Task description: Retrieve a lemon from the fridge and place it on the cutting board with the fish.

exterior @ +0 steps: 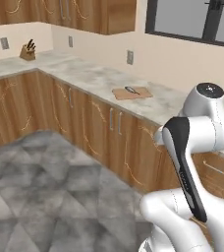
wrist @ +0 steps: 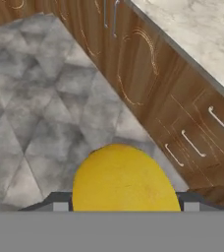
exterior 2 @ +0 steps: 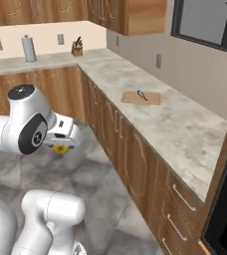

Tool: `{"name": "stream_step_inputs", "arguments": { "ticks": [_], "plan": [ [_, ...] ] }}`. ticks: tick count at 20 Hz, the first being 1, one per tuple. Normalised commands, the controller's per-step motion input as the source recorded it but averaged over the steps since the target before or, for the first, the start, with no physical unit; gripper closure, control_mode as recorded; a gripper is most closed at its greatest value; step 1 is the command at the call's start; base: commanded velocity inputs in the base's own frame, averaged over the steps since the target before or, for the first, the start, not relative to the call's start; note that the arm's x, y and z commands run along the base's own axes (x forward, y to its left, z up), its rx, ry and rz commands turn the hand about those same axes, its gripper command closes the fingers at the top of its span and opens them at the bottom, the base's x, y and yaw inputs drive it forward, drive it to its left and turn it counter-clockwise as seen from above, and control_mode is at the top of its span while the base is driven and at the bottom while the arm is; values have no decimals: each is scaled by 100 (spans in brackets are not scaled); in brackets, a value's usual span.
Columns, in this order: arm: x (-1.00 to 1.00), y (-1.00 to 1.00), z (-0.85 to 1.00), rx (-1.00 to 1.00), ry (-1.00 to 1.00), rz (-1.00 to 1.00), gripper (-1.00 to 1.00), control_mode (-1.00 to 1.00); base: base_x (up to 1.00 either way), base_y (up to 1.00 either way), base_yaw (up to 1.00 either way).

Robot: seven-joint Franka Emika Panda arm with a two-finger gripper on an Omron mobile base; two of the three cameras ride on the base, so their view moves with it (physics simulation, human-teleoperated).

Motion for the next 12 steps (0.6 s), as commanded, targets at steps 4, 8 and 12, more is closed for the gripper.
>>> {"name": "stream_step_inputs", "arguments": {
  "ticks": [4, 8, 12],
  "plan": [
    [0, 0, 0, 0, 0, 0, 100, 100, 100, 71, -43],
    [0, 0, 0, 0, 0, 0, 100, 100, 100, 60, -46],
    [0, 0, 0, 0, 0, 0, 100, 100, 100, 59, -47]
  ]
}}
